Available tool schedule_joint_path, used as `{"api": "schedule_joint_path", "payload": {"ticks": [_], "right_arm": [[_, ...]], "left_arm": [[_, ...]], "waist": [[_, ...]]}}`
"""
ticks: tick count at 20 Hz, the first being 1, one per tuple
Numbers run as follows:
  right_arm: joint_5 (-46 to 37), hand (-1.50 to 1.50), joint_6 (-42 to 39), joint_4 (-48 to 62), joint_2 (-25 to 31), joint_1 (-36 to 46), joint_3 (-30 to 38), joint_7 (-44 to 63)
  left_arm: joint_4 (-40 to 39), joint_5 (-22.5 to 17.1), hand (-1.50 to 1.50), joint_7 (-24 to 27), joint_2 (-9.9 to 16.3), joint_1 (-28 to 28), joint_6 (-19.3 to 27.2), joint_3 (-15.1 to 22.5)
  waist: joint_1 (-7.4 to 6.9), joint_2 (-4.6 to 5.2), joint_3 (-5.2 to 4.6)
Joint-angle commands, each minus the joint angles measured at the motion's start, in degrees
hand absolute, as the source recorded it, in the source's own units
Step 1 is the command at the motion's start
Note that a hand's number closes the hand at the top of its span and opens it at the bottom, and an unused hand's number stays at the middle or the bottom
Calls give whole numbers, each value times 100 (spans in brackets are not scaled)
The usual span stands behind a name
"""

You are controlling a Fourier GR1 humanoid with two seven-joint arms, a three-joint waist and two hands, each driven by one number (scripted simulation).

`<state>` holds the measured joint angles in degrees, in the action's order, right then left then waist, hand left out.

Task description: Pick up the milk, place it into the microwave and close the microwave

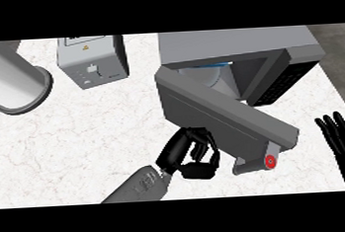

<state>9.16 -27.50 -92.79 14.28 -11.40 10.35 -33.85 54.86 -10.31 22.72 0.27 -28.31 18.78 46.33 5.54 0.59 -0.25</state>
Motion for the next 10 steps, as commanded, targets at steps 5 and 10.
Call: {"api": "schedule_joint_path", "payload": {"ticks": [5, 10], "right_arm": [[513, -150, -320, -789, 136, 111, -194, 611], [680, -150, -409, -1035, 334, 153, -135, 816]], "left_arm": [[-135, -1227, 150, 188, -25, -738, 684, 526], [-61, -1759, 150, 477, -25, -841, 1250, 624]], "waist": [[332, 90, -16], [505, 125, -21]]}}
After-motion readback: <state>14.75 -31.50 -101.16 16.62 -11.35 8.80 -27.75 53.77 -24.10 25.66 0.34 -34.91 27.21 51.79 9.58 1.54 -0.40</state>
